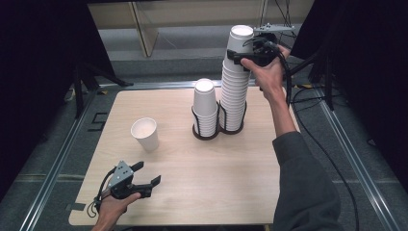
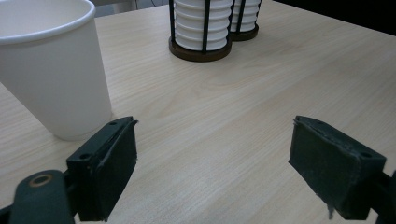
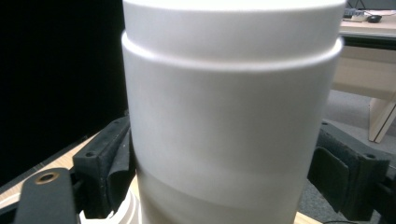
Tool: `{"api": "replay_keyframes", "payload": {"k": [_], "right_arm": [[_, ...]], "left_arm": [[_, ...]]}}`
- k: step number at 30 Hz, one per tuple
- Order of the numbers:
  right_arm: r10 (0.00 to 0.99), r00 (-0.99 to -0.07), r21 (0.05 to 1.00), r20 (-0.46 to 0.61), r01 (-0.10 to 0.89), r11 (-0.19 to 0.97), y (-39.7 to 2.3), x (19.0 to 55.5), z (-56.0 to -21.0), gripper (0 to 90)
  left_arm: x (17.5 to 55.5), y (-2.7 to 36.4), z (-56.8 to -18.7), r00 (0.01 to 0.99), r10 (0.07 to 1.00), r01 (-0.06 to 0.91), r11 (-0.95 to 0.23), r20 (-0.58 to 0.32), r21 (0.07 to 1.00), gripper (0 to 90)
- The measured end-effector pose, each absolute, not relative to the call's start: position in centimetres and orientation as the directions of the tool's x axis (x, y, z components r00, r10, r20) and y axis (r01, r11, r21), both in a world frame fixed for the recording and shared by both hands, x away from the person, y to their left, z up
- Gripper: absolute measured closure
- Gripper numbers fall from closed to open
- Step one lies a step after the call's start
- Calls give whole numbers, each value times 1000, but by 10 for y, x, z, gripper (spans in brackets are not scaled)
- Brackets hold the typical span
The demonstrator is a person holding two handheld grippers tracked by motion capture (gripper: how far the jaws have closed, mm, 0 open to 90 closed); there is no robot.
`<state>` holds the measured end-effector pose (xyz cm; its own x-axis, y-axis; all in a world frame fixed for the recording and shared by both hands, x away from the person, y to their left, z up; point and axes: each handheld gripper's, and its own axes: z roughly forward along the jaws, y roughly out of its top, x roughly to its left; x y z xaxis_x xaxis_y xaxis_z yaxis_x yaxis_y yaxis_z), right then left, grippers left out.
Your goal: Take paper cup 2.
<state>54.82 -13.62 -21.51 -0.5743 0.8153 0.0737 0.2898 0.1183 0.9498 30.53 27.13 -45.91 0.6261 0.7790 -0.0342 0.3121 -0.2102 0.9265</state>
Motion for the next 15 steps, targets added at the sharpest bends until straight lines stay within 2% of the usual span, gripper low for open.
{"api": "replay_keyframes", "payload": {"k": [12, 15], "right_arm": [[815, -576, 950, 58, 283, 132, -136, 548, -213, 172], [816, -575, 950, 61, 285, 130, -136, 548, -213, 173]], "left_arm": [[303, 271, -458, 615, 788, 332, -221, -33, 917, 147], [305, 271, -459, 629, 777, 308, -209, -34, 928, 147]]}}
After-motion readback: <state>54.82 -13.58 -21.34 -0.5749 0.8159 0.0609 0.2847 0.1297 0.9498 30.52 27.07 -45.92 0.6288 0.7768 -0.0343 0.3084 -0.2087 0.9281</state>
